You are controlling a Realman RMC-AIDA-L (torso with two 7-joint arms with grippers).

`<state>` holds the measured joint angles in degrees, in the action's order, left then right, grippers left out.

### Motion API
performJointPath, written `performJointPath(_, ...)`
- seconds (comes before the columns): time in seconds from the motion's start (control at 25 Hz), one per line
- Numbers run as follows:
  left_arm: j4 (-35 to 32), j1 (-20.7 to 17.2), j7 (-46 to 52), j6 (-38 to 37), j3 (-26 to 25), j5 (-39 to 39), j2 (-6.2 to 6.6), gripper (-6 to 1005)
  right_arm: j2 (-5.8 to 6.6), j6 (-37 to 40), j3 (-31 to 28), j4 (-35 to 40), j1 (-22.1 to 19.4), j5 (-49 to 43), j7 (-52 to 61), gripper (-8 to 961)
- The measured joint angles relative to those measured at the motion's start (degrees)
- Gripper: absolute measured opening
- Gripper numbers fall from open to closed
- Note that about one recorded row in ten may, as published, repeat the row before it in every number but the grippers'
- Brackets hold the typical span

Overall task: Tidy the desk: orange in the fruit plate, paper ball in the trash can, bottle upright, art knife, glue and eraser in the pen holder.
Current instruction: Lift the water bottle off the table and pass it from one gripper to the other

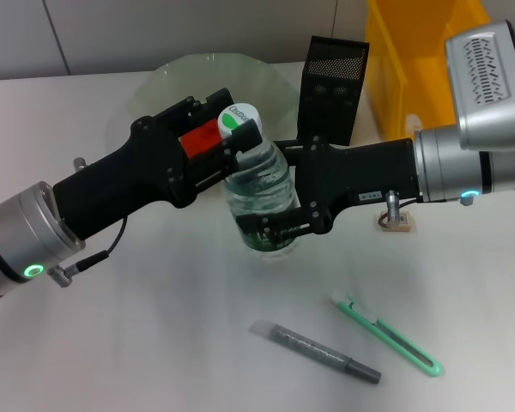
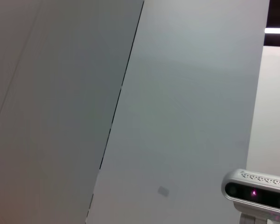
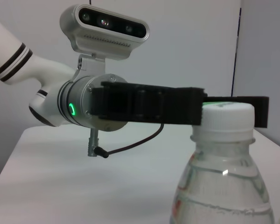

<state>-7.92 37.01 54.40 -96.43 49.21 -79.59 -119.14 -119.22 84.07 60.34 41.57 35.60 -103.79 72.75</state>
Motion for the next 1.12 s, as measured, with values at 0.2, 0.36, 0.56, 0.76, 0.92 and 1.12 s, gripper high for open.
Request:
performJointPath(0.2,-1.0,0.0,-0.1,0.0,0.1,-0.6,0.10,605,-0.07,0.0,0.2,0.0,0.0,0.1,0.0,760)
performJointPath(0.36,-1.2,0.0,-0.5,0.1,1.1,-0.6,0.06,775,-0.06,0.0,0.2,-0.1,0.0,0.2,0.0,759)
performJointPath(0.56,-0.5,0.4,-2.5,0.3,1.4,-0.6,-0.02,813,-0.05,0.0,0.2,-0.2,0.6,0.2,0.0,759)
performJointPath(0.76,0.5,1.1,-5.8,0.5,1.5,-0.5,-0.04,786,-0.04,-0.2,0.2,-1.9,1.9,0.3,0.0,758)
performJointPath(0.92,0.7,1.4,-6.3,1.0,1.5,-0.5,-0.04,765,-0.05,-0.9,0.2,-3.2,2.9,0.3,-0.5,758)
performJointPath(1.12,1.0,1.5,-7.4,1.0,1.5,-0.5,-0.04,739,-0.05,-1.6,0.2,-3.7,3.1,0.3,-0.8,758)
